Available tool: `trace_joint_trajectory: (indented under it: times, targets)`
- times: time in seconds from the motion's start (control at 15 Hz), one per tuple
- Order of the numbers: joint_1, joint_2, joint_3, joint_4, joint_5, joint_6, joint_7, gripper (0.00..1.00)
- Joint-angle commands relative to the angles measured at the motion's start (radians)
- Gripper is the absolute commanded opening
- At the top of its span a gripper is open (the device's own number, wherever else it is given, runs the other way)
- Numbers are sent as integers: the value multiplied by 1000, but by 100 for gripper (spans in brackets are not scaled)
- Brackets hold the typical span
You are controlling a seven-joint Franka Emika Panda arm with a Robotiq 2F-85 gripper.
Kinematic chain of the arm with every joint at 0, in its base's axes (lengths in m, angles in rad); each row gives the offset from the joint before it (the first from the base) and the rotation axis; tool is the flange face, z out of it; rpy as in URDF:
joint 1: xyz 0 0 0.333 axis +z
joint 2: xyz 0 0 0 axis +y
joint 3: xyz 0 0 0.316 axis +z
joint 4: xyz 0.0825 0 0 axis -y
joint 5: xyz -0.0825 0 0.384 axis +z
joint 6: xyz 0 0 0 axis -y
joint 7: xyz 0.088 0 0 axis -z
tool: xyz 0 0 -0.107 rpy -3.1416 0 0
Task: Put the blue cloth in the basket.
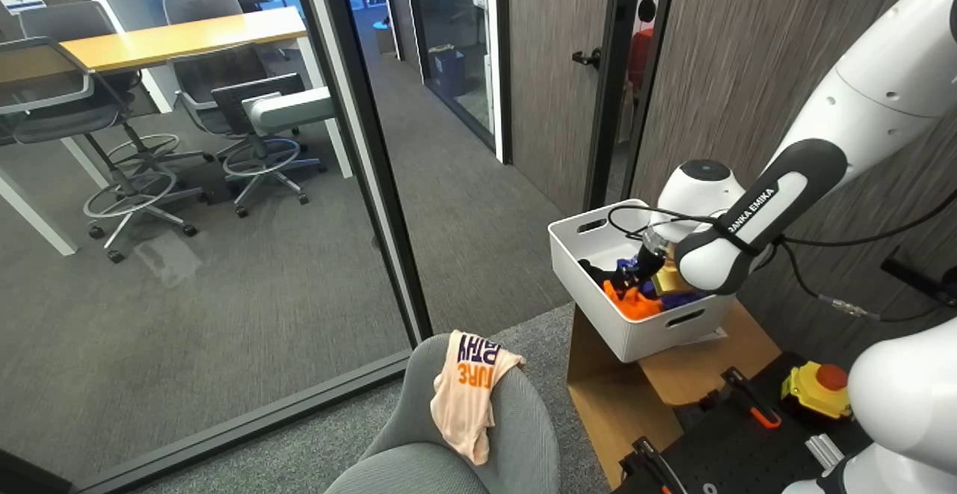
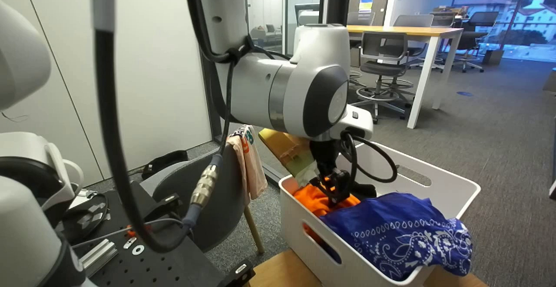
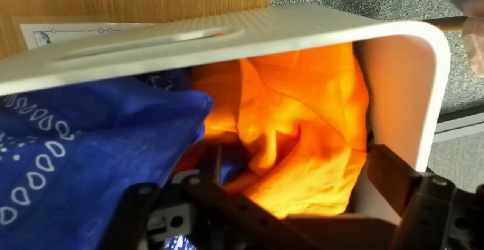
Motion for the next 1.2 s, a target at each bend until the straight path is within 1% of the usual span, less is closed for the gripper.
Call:
trace_joint_trajectory:
  times: [0.0,0.2,0.4,0.73,1.13]
  targets:
    - [-77,2,84,22,70,-47,-78,100]
    - [-113,6,120,29,98,-72,-109,100]
    - [-139,12,141,30,111,-85,-126,100]
    - [-160,34,148,33,116,-86,-139,100]
    - [-166,71,144,42,110,-89,-139,100]
